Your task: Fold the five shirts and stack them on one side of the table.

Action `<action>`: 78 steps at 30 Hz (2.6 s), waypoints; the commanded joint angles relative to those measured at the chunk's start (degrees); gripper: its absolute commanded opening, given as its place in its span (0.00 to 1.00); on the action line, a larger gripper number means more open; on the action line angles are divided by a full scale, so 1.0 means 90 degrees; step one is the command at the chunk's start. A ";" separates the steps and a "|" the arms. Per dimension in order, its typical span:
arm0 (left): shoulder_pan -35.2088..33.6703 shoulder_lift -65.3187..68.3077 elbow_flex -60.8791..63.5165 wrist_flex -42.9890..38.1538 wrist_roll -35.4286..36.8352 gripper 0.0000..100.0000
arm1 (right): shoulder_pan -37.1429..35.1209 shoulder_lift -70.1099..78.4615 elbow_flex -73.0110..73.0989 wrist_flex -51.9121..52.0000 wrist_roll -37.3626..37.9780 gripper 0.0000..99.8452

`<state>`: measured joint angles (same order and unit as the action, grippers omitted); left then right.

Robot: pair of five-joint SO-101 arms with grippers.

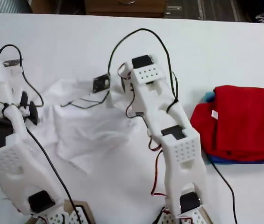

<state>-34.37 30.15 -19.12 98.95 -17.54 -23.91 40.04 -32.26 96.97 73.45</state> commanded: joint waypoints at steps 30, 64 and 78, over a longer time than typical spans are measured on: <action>0.0752 0.1074 -0.2720 -0.0488 -0.0664 0.17 | 0.0913 -0.2672 -0.2891 -0.0210 -0.1748 0.02; 0.2471 0.3048 -0.3267 -0.1162 -0.0430 0.09 | 0.1832 -0.2701 -0.2002 -0.1128 -0.2413 0.02; 0.2344 0.3048 -0.7204 0.0420 -0.0381 0.02 | 0.1861 -0.2838 -0.2081 -0.1431 -0.3546 0.02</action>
<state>-12.22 58.64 -71.34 98.33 -21.67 -7.21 19.65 -50.02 85.19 44.18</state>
